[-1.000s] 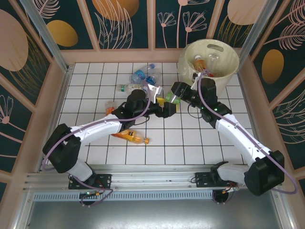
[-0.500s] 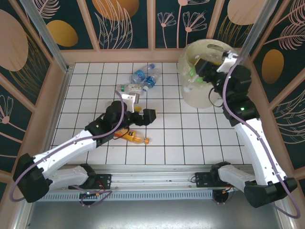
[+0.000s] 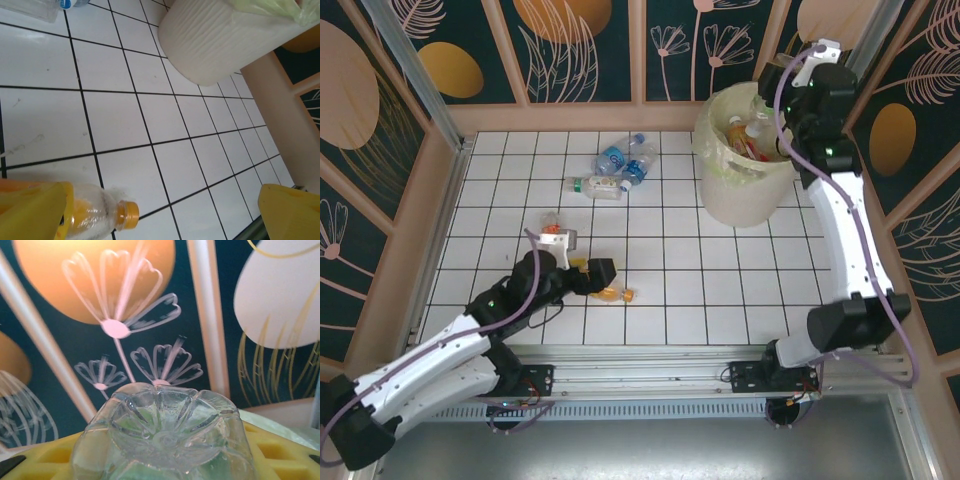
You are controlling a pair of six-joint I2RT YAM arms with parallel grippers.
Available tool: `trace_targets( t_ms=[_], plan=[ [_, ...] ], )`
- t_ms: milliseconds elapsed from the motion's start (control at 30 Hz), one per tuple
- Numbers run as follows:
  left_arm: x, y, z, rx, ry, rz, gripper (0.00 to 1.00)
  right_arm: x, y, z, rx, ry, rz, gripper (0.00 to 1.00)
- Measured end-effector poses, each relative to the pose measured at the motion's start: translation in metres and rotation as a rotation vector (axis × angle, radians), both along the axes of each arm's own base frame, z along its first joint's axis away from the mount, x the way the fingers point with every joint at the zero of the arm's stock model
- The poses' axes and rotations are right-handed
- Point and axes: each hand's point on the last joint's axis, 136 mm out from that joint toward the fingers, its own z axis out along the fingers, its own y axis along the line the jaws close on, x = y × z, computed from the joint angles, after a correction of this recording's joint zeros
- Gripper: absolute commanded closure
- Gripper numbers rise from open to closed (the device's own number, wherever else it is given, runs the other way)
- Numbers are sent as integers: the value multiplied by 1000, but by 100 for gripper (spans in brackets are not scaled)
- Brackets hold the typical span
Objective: Put the plastic bottles in the bin
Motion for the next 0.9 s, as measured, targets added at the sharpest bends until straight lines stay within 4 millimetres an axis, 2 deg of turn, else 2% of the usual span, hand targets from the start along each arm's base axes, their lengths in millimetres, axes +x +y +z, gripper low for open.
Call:
trace_targets(
  t_ms=[200, 333, 400, 567, 633, 700, 900],
  plan=[
    [-16, 16, -16, -82, 25, 31, 2, 40, -18, -52, -15, 177, -39, 45],
    [-18, 23, -28, -101, 97, 83, 1, 47, -20, -87, -20, 286, -38, 40],
    [-18, 27, -36, -90, 134, 117, 1, 47, -21, -96, -20, 317, -38, 38],
    [-14, 37, -57, -34, 205, 198, 1, 45, -28, -104, -10, 350, -36, 28],
    [-12, 40, -62, -20, 220, 222, 1, 43, -31, -106, -5, 363, -35, 20],
    [-10, 41, -63, -14, 225, 237, 1, 43, -33, -107, 1, 367, -37, 14],
    [-3, 43, -59, -11, 232, 285, 1, 42, -32, -108, 15, 372, -31, 8]
  ],
)
